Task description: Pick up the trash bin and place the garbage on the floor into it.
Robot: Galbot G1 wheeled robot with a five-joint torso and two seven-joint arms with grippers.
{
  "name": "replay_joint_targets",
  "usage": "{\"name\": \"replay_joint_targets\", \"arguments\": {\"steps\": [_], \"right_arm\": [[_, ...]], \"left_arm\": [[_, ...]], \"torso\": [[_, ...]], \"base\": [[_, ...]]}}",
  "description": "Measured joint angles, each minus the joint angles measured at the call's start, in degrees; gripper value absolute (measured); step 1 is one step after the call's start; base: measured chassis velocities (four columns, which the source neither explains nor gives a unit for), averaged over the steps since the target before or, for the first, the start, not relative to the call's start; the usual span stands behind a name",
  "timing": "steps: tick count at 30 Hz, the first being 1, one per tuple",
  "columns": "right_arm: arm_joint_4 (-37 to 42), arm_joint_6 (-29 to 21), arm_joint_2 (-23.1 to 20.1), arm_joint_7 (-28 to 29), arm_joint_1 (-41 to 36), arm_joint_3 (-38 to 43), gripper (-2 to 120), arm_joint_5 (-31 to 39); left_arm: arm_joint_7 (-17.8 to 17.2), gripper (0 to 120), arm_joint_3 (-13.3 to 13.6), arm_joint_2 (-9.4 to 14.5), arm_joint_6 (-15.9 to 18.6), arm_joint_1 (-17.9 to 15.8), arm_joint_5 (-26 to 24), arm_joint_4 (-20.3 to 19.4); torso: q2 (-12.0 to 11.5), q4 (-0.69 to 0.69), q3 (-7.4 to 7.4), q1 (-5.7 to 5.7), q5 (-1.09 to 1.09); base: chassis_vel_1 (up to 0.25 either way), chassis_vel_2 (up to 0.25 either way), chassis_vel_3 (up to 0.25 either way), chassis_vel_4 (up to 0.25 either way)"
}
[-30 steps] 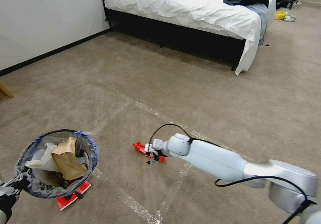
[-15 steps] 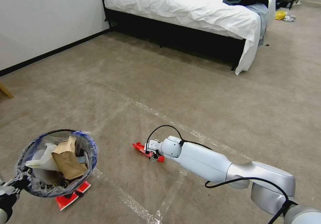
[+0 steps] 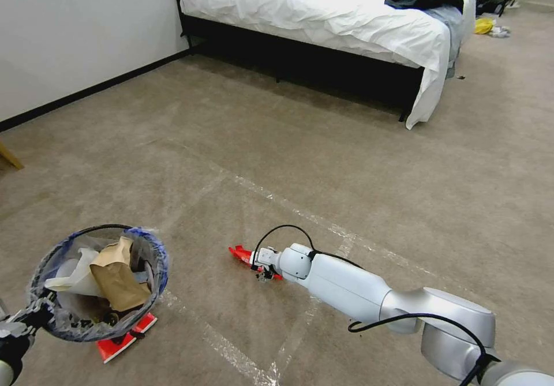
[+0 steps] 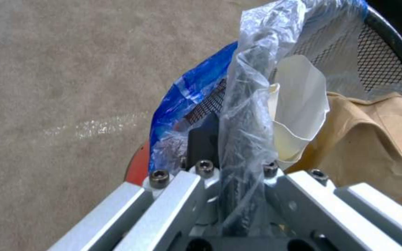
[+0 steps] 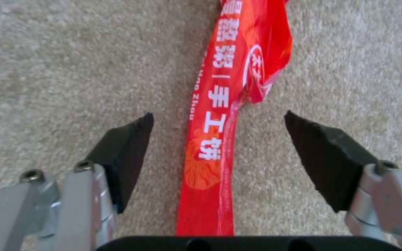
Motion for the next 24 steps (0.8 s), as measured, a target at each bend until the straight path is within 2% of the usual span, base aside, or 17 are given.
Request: {"name": "replay_joint_targets", "arguments": {"steps": [3,10,15,22,23,24], "right_arm": [[-1.89,0.71,0.83,0.09,0.0,0.08,65,-0.11],[-4.41,1.9,2.06,0.27,-0.36,0.45,59,-0.64],[-4.88,2.32,2.55,0.39,-0.51,0.55,42,-0.78],[-5.12,2.61,2.72,0.68,-0.87,0.63,36,-0.82],[-5.11,2.63,2.7,0.71,-0.9,0.65,29,-0.82],[-5.1,2.65,2.68,0.73,-0.91,0.65,28,-0.82]], "left_arm": [[0.0,1,-0.1,0.01,0.0,0.39,0.01,-0.29],[0.02,1,-0.31,0.1,-0.02,0.93,-0.06,-0.67],[0.08,1,-0.55,0.16,-0.13,1.34,-0.15,-0.69],[0.16,1,-0.62,0.24,-0.2,1.46,-0.21,-0.69],[0.16,1,-0.62,0.24,-0.2,1.44,-0.21,-0.69],[0.17,1,-0.61,0.24,-0.21,1.42,-0.21,-0.68]], "torso": [[0.0,0.0,0.0,0.0,0.0],[0.0,0.0,0.0,0.0,0.0],[0.0,0.0,-0.01,0.0,0.0],[0.0,0.0,-0.01,0.0,0.0],[0.0,0.0,-0.01,0.0,0.0],[0.0,0.0,0.0,0.0,0.0]], "base": [[0.0,0.0,0.0,0.0],[0.0,0.0,0.0,0.0],[0.0,0.0,0.0,0.0],[0.0,0.0,0.0,0.0],[0.0,0.0,0.0,0.0],[0.0,0.0,0.0,0.0]]}}
